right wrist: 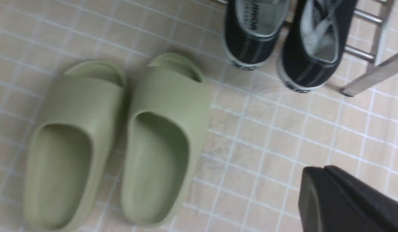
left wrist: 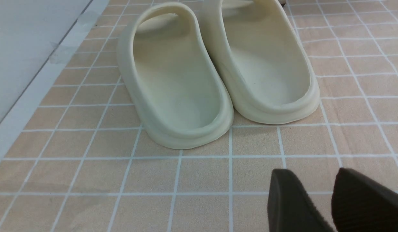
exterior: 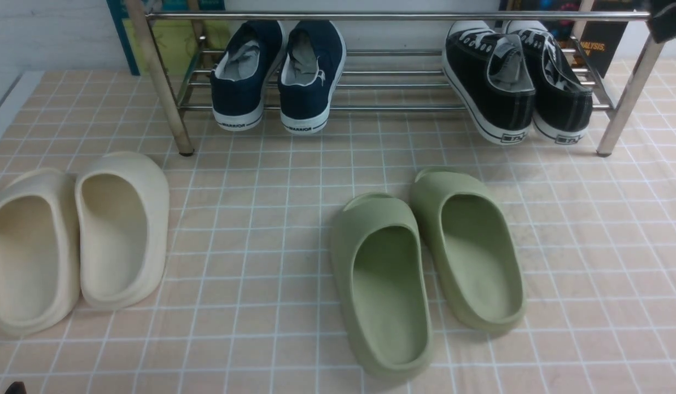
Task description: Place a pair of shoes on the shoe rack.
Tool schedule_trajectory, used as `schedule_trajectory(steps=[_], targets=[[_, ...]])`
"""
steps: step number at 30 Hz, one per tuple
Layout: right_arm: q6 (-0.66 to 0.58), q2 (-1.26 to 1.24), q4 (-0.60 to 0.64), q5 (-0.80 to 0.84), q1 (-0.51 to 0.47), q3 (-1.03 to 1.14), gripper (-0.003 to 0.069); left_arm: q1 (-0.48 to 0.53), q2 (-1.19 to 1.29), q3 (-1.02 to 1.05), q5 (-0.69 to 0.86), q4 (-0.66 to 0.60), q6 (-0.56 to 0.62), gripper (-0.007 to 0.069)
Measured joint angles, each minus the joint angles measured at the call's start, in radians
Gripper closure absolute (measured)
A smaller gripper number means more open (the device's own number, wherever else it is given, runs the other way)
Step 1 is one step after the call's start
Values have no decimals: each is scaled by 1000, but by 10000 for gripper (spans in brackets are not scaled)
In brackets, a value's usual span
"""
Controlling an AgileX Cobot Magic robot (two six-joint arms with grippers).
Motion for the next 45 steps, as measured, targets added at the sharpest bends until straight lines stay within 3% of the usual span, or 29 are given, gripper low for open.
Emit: schedule_trajectory(steps=[3,11,16,23,30,39,45], targets=[[-20,-205,57,-38,0,165,677,0,0,0,0,0,0,385],[-17,-704,61,-273,0,580,677,0,0,0,0,0,0,385],[64,-971,6,-425,0,795,677,0,0,0,0,0,0,385],[84,-1097,-131,-423,0,893,677,0,0,0,0,0,0,385],[141,-1117,-130,-438,0,948,677,0,0,0,0,0,0,385],[164,-1120,-130,-664,0,1076,677,0,0,0,0,0,0,385],[166,-1192,-162,-914,-5,1288,677,0,0,0,0,0,0,385]])
